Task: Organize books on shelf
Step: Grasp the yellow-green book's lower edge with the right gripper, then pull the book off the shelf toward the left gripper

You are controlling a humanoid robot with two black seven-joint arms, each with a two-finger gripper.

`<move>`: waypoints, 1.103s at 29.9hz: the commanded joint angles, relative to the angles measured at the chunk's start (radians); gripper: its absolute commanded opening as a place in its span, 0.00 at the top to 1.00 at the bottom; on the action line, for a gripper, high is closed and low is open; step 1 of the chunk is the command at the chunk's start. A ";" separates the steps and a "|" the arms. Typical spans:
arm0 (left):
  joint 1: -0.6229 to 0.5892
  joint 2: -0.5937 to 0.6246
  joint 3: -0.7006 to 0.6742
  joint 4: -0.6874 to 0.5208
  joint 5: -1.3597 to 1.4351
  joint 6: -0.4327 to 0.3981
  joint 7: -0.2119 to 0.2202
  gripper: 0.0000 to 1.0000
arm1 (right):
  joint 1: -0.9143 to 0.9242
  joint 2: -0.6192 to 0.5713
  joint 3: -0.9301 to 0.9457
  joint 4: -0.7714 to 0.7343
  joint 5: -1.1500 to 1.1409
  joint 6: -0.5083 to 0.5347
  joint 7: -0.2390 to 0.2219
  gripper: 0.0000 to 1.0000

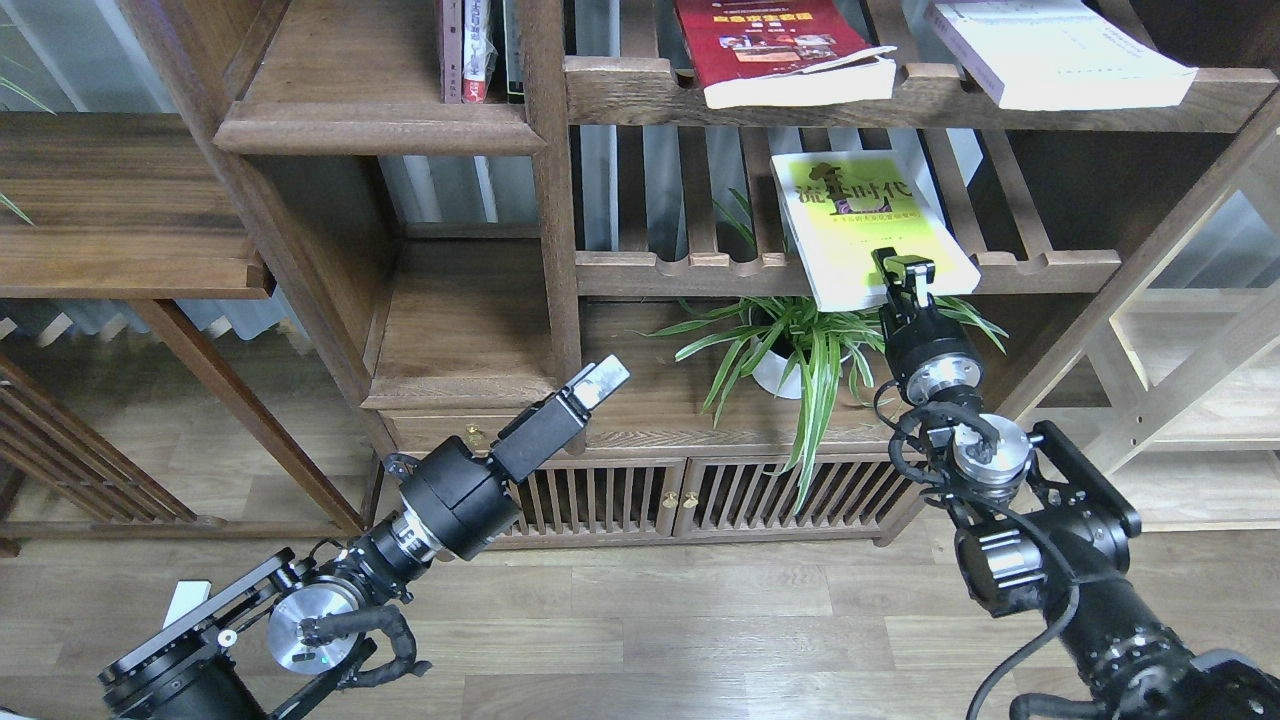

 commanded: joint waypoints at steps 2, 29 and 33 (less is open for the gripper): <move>-0.003 -0.002 -0.016 0.015 0.000 0.000 0.001 0.00 | -0.074 0.000 -0.003 0.075 0.004 0.098 0.002 0.97; -0.074 0.012 -0.065 0.181 -0.011 0.000 0.004 0.00 | -0.390 0.007 -0.095 0.380 -0.019 0.359 0.005 0.97; -0.110 0.006 -0.065 0.221 -0.011 0.000 0.003 0.00 | -0.425 0.007 -0.152 0.389 -0.022 0.359 0.005 0.97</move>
